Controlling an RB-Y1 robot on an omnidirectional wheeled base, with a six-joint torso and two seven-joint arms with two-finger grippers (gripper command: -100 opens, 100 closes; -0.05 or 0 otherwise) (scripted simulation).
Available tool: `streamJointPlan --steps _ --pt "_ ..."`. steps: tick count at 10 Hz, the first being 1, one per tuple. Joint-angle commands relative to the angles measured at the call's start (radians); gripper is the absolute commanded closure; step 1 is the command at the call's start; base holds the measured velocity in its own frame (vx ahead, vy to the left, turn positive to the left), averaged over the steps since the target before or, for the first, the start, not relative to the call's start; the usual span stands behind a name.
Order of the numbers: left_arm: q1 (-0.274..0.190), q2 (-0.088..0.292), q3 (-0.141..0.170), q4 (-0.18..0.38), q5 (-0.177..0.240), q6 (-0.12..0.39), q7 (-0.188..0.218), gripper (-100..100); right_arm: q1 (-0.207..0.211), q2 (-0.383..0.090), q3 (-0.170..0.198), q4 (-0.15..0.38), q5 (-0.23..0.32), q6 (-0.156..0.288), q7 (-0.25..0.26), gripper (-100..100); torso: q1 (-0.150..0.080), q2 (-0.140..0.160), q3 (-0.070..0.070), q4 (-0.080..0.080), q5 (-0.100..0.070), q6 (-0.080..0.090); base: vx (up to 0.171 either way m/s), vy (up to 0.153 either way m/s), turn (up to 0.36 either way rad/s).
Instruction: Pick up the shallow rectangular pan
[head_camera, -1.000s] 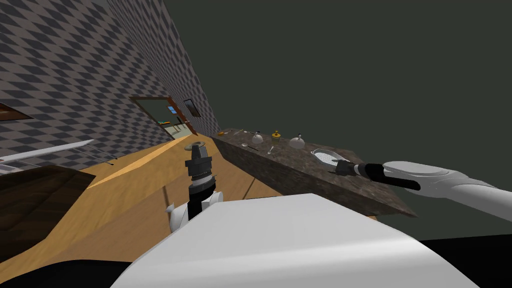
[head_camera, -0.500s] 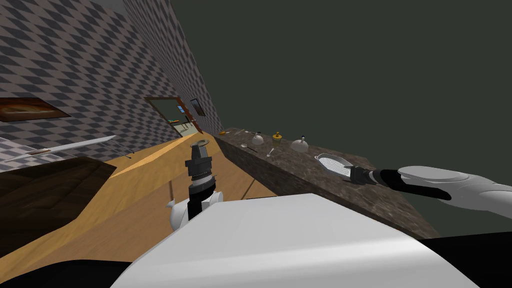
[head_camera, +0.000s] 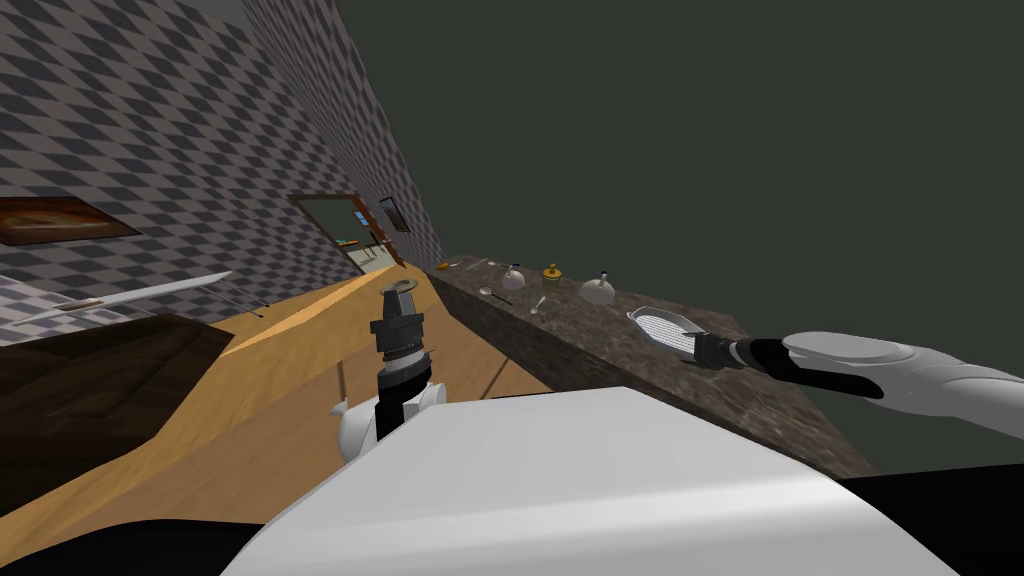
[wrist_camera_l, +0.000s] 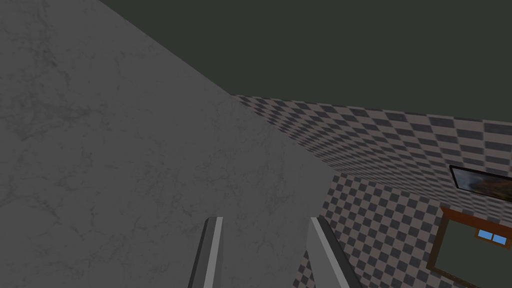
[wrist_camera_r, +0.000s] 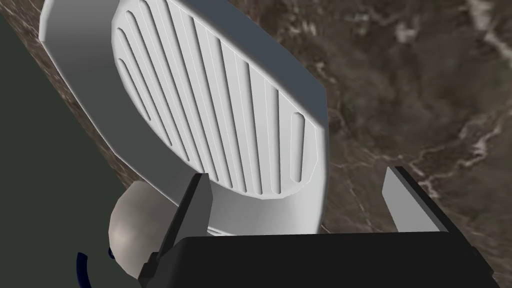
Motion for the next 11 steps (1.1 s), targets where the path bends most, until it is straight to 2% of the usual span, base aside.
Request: streamJointPlan --steps 1,7,8,9,11 --pt "0.0 0.0 0.0 0.0 0.0 0.0 0.0 0 -0.008 -0.014 0.033 -0.041 0.003 0.041 -0.031 -100 0.0 0.0 0.0 0.0 0.0 0.0 0.0 -0.054 -0.005" --pt "0.0 0.0 0.0 0.0 0.0 0.0 0.0 0 -0.021 -0.066 0.151 -0.204 0.009 0.198 -0.134 -100 0.0 0.0 0.0 0.0 0.0 0.0 -0.002 -0.051 -0.004" --pt "0.0 0.0 0.0 0.0 0.0 0.0 0.0 0 -0.017 -0.06 0.137 -0.187 0.008 0.18 -0.119 -100 0.0 0.0 0.0 0.0 0.0 0.0 0.002 -0.022 0.003" --pt "0.0 0.0 0.0 0.0 0.0 0.0 0.0 0 -0.019 -0.061 0.139 -0.19 0.008 0.184 -0.124 100 0.001 0.0 0.0 0.0 0.0 0.0 0.0 0.0 0.0" --pt "0.0 0.0 0.0 0.0 0.0 0.0 0.0 0 -0.018 -0.06 0.14 -0.19 0.008 0.182 -0.123 100 0.001 -0.001 -0.001 0.0 0.0 -0.001 0.0 0.0 0.0"
